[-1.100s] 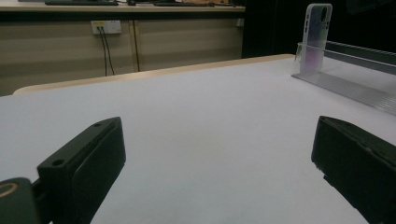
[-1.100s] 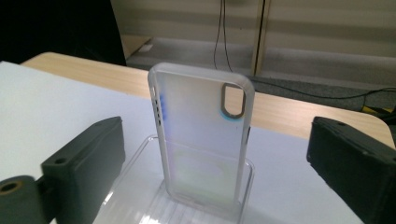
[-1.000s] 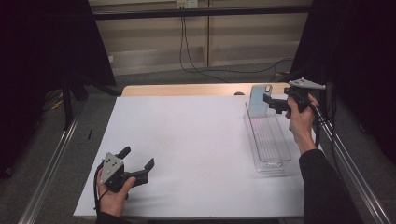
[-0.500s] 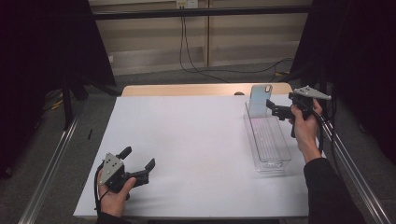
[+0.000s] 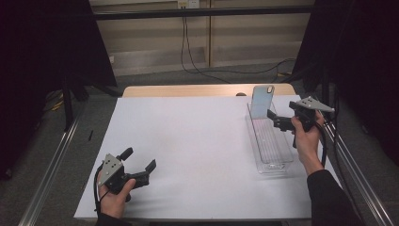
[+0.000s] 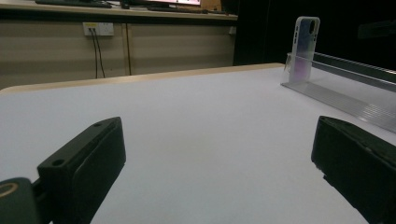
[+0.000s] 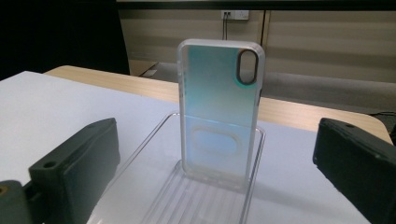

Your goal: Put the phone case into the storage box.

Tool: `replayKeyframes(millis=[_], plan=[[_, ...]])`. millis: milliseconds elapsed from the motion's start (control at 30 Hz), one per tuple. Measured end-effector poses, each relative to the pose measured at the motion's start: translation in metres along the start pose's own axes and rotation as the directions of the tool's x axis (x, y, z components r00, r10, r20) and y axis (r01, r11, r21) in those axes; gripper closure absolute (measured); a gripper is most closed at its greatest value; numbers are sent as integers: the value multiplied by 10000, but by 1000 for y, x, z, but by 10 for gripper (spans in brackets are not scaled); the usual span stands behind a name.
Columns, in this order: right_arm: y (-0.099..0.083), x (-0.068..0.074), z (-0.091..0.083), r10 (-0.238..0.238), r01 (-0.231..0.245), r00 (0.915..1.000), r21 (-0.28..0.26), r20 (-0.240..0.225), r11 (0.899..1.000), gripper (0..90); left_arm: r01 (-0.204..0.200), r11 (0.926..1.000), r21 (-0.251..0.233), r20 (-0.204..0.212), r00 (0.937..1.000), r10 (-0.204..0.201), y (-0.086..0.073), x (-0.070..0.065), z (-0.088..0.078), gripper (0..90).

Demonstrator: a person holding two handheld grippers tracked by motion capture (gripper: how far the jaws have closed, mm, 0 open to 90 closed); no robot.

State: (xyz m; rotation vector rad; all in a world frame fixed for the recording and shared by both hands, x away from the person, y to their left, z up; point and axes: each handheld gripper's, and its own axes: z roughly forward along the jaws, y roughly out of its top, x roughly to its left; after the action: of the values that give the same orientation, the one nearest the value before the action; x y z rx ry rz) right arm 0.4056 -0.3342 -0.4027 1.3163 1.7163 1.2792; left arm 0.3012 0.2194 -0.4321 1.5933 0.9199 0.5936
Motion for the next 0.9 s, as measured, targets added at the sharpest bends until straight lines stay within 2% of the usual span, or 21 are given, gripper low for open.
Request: replayKeyframes(millis=[200, 300, 367, 500, 900], plan=[[-3, 3, -14, -19, 21, 10000, -267, 74, 9996, 2, -180, 9998, -44, -103, 9998, 180, 2, -2, -3, 29], [-5, 4, -21, 289, -292, 9995, -297, -112, 9991, 0, -188, 9998, -16, -106, 9998, 187, 1, -3, -3, 30], [-7, 6, -25, -5, 7, 10000, -350, 59, 9994, 0, -187, 9998, 9, -128, 9997, 187, 1, -3, -5, 30], [-11, 9, -33, -50, 60, 9998, -507, 200, 9987, 0, -239, 9997, -57, -338, 9991, 237, 1, -3, -10, 30], [-25, 15, -53, -139, 141, 9999, -764, 40, 9970, 0, -232, 9997, -47, -319, 9992, 231, 0, -4, -11, 30]])
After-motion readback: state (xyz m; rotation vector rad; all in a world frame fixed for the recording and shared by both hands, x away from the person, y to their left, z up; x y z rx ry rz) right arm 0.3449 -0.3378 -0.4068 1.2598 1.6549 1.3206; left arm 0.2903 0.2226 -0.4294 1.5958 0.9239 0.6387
